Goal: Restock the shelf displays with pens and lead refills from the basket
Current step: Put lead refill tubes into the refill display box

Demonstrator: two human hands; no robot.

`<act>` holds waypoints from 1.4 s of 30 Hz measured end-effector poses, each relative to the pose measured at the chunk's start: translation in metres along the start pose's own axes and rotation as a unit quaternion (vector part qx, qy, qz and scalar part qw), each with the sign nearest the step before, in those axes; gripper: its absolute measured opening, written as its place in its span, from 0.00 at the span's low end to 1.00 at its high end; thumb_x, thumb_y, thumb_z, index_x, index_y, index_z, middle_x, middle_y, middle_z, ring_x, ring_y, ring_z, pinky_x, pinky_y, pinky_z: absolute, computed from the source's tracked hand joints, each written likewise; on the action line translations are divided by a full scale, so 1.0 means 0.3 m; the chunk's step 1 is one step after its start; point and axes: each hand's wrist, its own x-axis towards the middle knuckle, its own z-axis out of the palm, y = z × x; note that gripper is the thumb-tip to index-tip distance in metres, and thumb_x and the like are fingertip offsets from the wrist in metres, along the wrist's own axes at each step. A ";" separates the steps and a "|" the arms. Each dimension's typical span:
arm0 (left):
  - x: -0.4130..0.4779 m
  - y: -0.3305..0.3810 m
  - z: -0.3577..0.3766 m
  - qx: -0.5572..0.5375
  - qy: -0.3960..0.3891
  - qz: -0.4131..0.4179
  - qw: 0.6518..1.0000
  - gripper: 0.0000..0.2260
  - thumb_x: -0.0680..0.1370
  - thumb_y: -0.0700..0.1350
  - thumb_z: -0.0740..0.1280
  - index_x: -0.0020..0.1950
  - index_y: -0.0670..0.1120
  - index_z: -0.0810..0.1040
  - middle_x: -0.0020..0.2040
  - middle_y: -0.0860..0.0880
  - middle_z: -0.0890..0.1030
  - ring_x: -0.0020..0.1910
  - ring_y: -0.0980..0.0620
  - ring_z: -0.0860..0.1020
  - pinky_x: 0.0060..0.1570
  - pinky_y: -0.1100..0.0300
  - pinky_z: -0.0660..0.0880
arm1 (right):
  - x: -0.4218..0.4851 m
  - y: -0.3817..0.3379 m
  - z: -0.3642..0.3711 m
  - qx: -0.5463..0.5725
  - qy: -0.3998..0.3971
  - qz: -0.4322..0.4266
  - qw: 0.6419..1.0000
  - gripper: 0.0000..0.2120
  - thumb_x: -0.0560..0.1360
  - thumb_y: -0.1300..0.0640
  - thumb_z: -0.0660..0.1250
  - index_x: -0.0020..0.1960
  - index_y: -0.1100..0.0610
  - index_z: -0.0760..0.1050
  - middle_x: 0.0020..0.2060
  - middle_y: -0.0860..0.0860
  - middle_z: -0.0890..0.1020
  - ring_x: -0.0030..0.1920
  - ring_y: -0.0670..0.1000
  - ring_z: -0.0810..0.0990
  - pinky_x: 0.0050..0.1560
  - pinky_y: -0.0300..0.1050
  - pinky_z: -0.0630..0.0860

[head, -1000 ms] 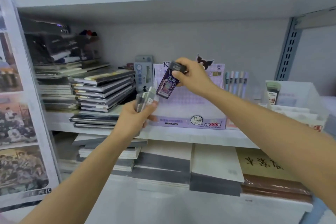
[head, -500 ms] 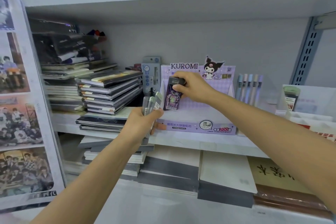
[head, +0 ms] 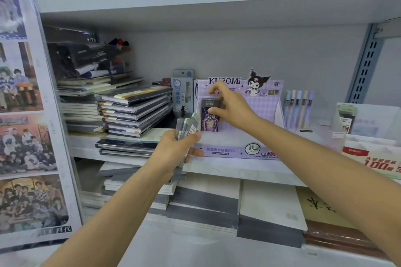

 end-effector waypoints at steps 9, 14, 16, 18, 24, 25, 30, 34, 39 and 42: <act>-0.022 0.004 -0.019 -0.099 -0.032 -0.003 0.995 0.13 0.75 0.43 0.71 0.54 0.35 0.78 0.35 0.46 0.79 0.28 0.51 0.75 0.23 0.63 0.69 | -0.032 -0.028 -0.029 -0.031 0.094 0.012 0.995 0.13 0.76 0.55 0.69 0.60 0.55 0.79 0.53 0.50 0.71 0.52 0.48 0.72 0.55 0.43 0.73; -0.037 0.017 0.011 -0.121 -0.078 0.009 0.990 0.21 0.68 0.48 0.73 0.55 0.35 0.79 0.35 0.46 0.80 0.28 0.52 0.76 0.25 0.63 0.72 | -0.114 -0.121 -0.072 0.241 -0.095 0.024 0.966 0.10 0.76 0.53 0.68 0.57 0.53 0.80 0.49 0.44 0.83 0.45 0.40 0.80 0.43 0.33 0.74; -0.046 0.022 0.037 -0.137 -0.086 0.010 0.987 0.16 0.72 0.46 0.71 0.54 0.37 0.79 0.36 0.46 0.81 0.28 0.52 0.77 0.25 0.63 0.72 | -0.144 -0.129 -0.070 0.258 -0.120 0.026 0.958 0.06 0.75 0.58 0.70 0.52 0.56 0.80 0.41 0.46 0.83 0.40 0.43 0.80 0.40 0.35 0.75; -0.055 0.027 0.058 -0.182 -0.091 0.004 0.979 0.11 0.78 0.43 0.66 0.55 0.36 0.78 0.37 0.44 0.82 0.28 0.52 0.77 0.25 0.64 0.72 | -0.162 -0.123 -0.083 0.283 -0.090 0.044 0.954 0.05 0.76 0.60 0.70 0.51 0.58 0.79 0.41 0.51 0.83 0.40 0.46 0.79 0.41 0.39 0.76; -0.082 0.057 0.098 -0.199 -0.144 0.038 0.968 0.13 0.82 0.43 0.58 0.59 0.38 0.77 0.49 0.41 0.85 0.39 0.47 0.84 0.33 0.64 0.78 | -0.204 -0.107 -0.146 0.361 -0.059 0.089 0.926 0.06 0.78 0.63 0.65 0.55 0.62 0.75 0.46 0.57 0.84 0.42 0.50 0.82 0.41 0.40 0.79; -0.085 0.058 0.106 -0.196 -0.154 0.047 0.967 0.14 0.81 0.45 0.60 0.60 0.40 0.78 0.52 0.41 0.84 0.45 0.45 0.85 0.36 0.62 0.79 | -0.208 -0.106 -0.161 0.374 -0.056 0.096 0.921 0.08 0.79 0.63 0.65 0.57 0.62 0.74 0.47 0.58 0.84 0.42 0.49 0.82 0.41 0.41 0.79; -0.100 0.068 0.152 -0.185 -0.161 0.045 0.969 0.17 0.76 0.53 0.64 0.59 0.44 0.80 0.54 0.41 0.84 0.47 0.42 0.84 0.41 0.56 0.82 | -0.242 -0.097 -0.247 0.383 -0.016 0.104 0.918 0.05 0.78 0.64 0.64 0.54 0.59 0.74 0.45 0.54 0.84 0.45 0.49 0.82 0.46 0.42 0.79; -0.104 0.080 0.191 -0.154 -0.124 0.035 0.980 0.17 0.73 0.57 0.66 0.53 0.47 0.83 0.48 0.42 0.85 0.39 0.47 0.85 0.34 0.59 0.80 | -0.261 -0.095 -0.342 0.388 0.056 0.095 0.915 0.04 0.80 0.65 0.61 0.53 0.61 0.73 0.40 0.53 0.80 0.40 0.49 0.77 0.35 0.39 0.75; -0.110 0.086 0.244 -0.114 -0.138 0.052 0.982 0.16 0.70 0.56 0.69 0.48 0.45 0.82 0.40 0.42 0.85 0.27 0.50 0.80 0.28 0.61 0.77 | -0.317 -0.085 -0.435 0.286 -0.079 0.088 0.951 0.07 0.80 0.61 0.63 0.56 0.61 0.75 0.51 0.52 0.83 0.41 0.44 0.79 0.38 0.37 0.76; -0.117 0.092 0.283 -0.109 -0.151 0.053 0.981 0.17 0.70 0.57 0.69 0.47 0.44 0.82 0.39 0.42 0.84 0.28 0.50 0.80 0.28 0.61 0.77 | -0.349 -0.076 -0.437 0.247 -0.108 0.092 0.959 0.09 0.80 0.59 0.63 0.58 0.61 0.74 0.44 0.50 0.81 0.41 0.44 0.78 0.39 0.37 0.75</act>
